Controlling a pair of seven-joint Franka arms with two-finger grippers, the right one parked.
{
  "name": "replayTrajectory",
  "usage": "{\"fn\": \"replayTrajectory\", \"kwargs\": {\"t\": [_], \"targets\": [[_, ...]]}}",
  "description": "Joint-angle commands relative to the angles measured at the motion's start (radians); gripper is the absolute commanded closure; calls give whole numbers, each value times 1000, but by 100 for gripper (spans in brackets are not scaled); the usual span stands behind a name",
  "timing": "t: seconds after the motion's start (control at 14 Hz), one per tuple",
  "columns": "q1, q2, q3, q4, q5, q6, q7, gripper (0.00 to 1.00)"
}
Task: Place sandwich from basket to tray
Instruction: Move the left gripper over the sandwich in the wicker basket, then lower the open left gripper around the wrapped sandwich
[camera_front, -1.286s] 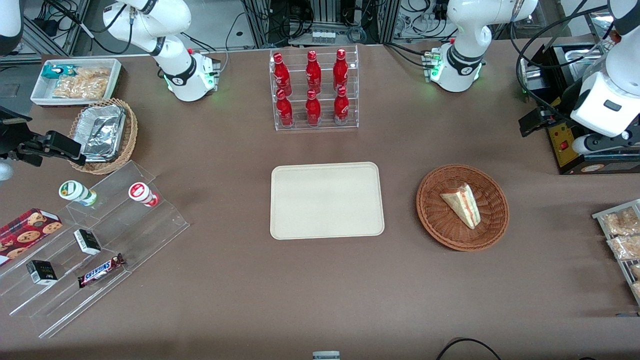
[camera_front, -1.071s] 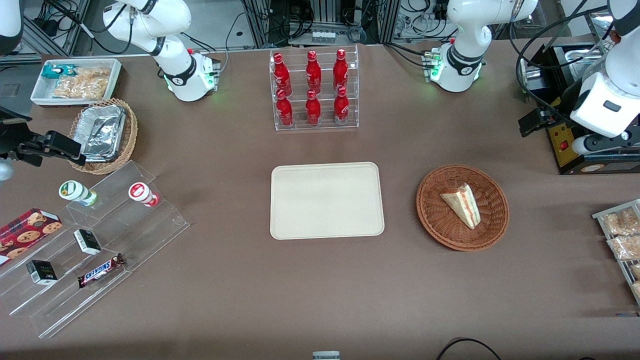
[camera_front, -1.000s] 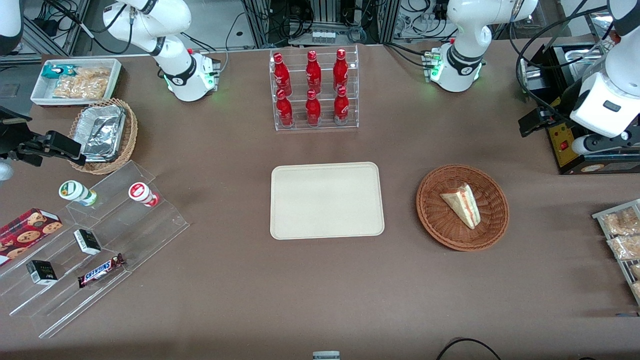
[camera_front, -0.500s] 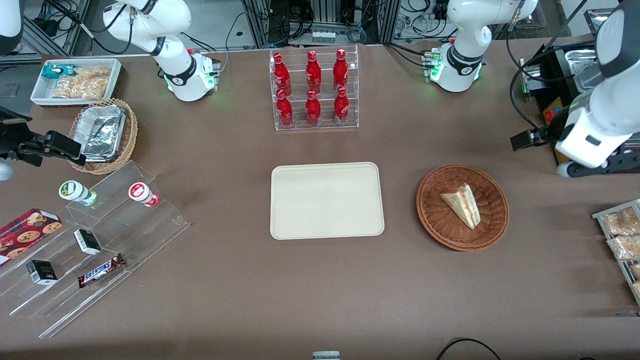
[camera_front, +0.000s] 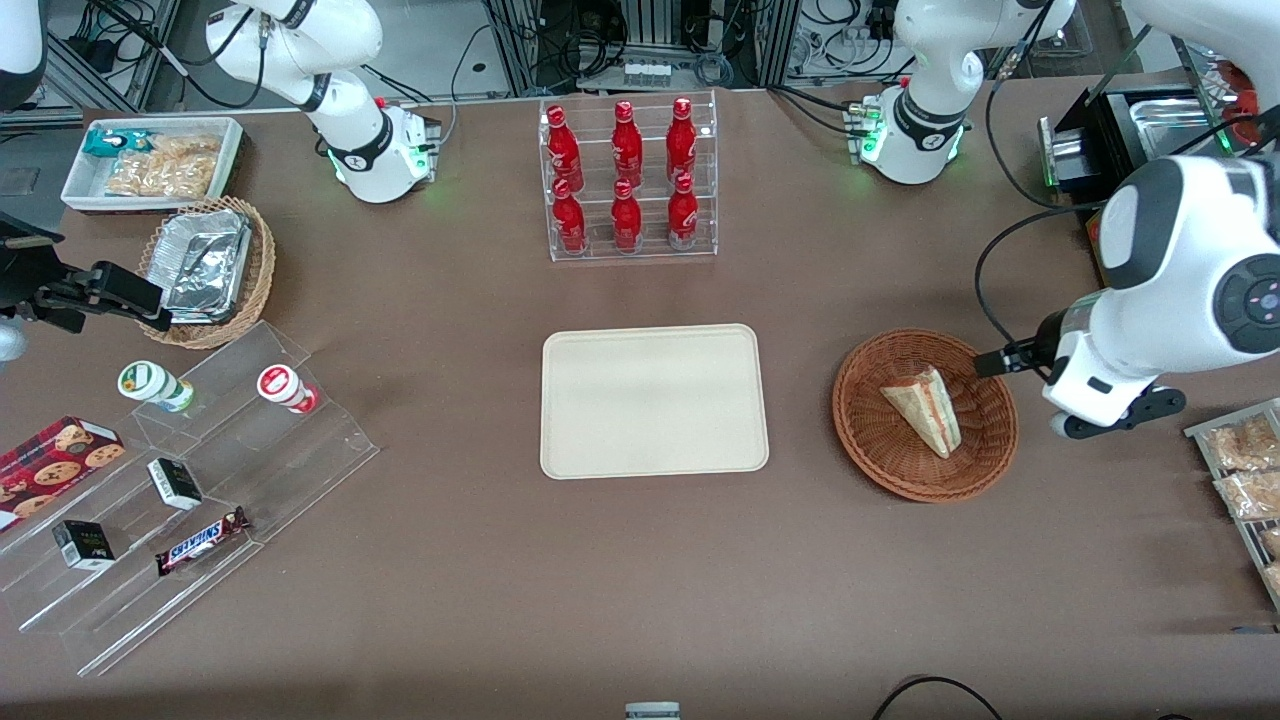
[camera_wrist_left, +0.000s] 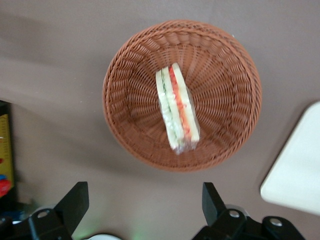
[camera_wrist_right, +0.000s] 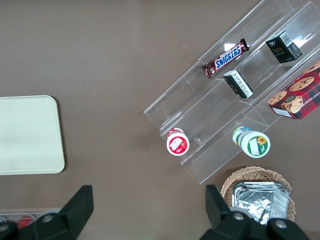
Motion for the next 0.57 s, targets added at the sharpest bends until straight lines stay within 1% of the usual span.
{"fn": "replayTrajectory", "kwargs": {"t": [0.0,0.14,0.5], "targets": [[-3,1,-3,-93,-12,122,-106,0],[-9,33,-7,-116,-11,198,-201,0],[-79,115,-7,-121,-6,299,-390,0]]}}
